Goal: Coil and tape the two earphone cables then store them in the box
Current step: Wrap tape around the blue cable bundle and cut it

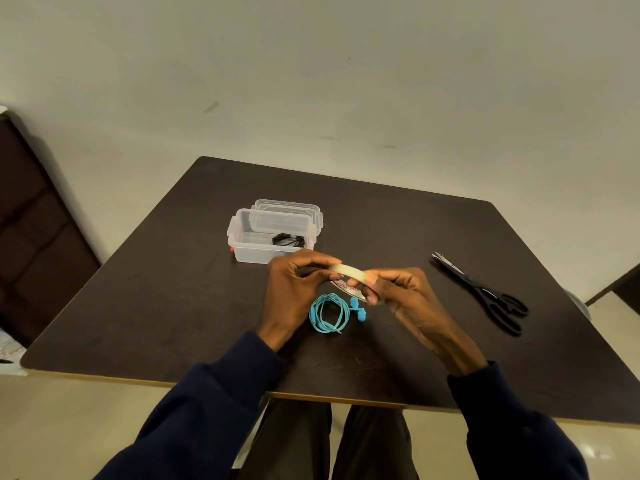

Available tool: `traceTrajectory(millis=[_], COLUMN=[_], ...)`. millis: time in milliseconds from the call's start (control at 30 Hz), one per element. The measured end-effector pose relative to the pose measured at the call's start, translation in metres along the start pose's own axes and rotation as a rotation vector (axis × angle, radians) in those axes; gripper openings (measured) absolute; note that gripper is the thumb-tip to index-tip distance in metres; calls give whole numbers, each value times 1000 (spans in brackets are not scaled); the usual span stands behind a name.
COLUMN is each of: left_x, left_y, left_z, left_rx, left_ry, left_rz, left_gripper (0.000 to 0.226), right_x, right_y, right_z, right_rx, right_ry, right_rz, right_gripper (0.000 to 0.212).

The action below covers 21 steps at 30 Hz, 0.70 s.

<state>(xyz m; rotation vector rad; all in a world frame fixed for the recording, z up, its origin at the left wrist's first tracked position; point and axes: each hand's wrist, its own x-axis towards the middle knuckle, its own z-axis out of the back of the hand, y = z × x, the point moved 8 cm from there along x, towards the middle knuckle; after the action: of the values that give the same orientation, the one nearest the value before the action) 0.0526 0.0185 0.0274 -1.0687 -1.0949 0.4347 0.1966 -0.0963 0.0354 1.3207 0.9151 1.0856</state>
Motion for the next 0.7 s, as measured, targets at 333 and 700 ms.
traceTrajectory(millis=[333, 700], left_x=[3, 9], left_y=[-27, -41], left_z=[-8, -3], left_rx=[213, 272], left_ry=[142, 100], left_rz=[-176, -277], left_gripper=[25, 14], right_x=[6, 9], right_y=[15, 30], right_z=[-4, -10], right_rx=[-232, -275], right_ry=[-131, -135], right_rz=[127, 154], right_gripper=[19, 34])
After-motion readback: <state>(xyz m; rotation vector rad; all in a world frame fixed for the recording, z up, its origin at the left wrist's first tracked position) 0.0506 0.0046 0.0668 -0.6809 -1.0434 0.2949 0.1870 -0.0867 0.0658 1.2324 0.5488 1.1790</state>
